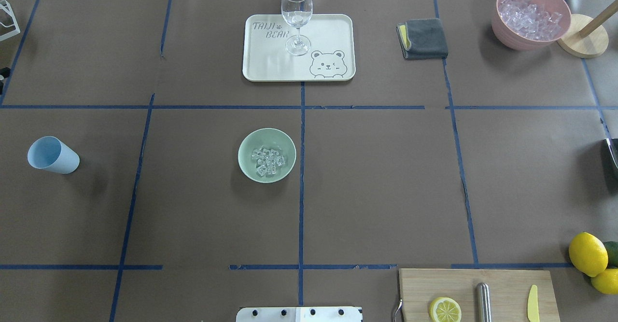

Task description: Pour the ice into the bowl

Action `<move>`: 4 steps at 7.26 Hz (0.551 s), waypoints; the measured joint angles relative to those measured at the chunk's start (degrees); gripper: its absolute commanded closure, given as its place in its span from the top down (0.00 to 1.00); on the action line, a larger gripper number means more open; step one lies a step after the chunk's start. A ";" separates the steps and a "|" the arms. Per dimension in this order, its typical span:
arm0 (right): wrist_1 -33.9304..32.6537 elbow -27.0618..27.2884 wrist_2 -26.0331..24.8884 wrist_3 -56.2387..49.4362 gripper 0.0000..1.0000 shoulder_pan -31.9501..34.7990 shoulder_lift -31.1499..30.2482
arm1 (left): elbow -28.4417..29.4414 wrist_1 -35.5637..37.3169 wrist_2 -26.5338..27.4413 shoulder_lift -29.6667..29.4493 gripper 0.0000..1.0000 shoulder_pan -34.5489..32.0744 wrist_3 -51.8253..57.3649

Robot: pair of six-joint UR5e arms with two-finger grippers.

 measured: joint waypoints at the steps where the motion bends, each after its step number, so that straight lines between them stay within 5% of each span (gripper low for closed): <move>1: 0.00 0.14 0.06 0.01 1.00 0.00 0.18 | -0.26 8.19 -6.80 -2.11 1.00 -5.52 2.48; 4: -0.06 0.48 3.02 0.01 1.00 -0.07 0.55 | -0.28 36.95 -20.46 -7.92 1.00 -14.84 4.08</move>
